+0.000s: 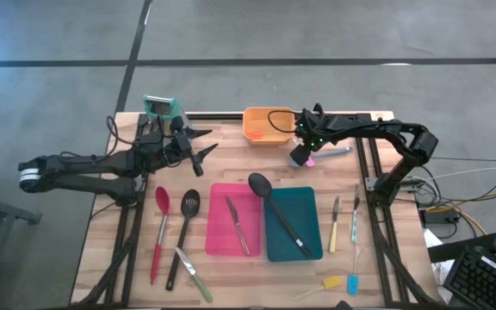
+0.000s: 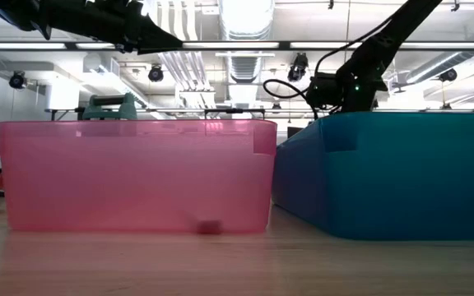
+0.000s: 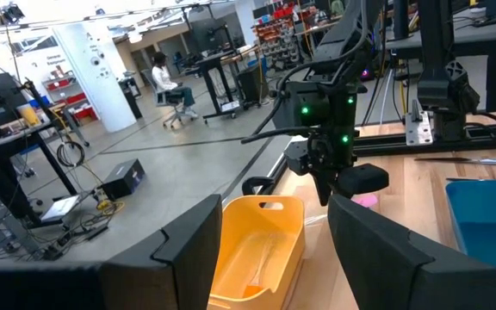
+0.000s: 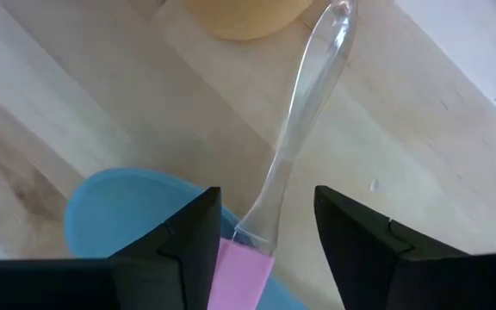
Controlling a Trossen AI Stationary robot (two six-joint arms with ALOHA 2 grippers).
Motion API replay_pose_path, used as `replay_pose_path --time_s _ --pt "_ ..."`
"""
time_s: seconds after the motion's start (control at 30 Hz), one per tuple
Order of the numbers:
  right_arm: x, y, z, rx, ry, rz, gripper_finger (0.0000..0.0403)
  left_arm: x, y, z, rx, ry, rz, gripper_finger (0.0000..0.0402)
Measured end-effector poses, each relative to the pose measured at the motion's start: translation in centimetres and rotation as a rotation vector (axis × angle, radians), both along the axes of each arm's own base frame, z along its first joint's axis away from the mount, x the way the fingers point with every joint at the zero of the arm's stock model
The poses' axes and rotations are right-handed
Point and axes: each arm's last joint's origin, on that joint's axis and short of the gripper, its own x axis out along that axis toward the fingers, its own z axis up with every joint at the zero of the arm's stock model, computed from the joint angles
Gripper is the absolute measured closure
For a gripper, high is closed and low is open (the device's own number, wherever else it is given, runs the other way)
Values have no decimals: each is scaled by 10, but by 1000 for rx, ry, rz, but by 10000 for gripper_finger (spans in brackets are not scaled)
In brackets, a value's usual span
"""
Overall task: Pick & Place Kitchen Items
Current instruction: Put the pink spatula into the yellow bin
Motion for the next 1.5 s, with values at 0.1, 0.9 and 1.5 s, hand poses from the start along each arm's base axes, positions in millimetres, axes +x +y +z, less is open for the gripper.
replay_pose_path --time_s 0.1,0.9,1.5 --pt "-2 1 -3 6 6 1 227 0 0 0 0 0 0 183" --pt "-2 -2 -8 -43 -56 -9 390 0 0 0 -1 0 0 183" --pt "-1 -5 83 -285 -210 -10 390 0 0 0 0 0 0 183"
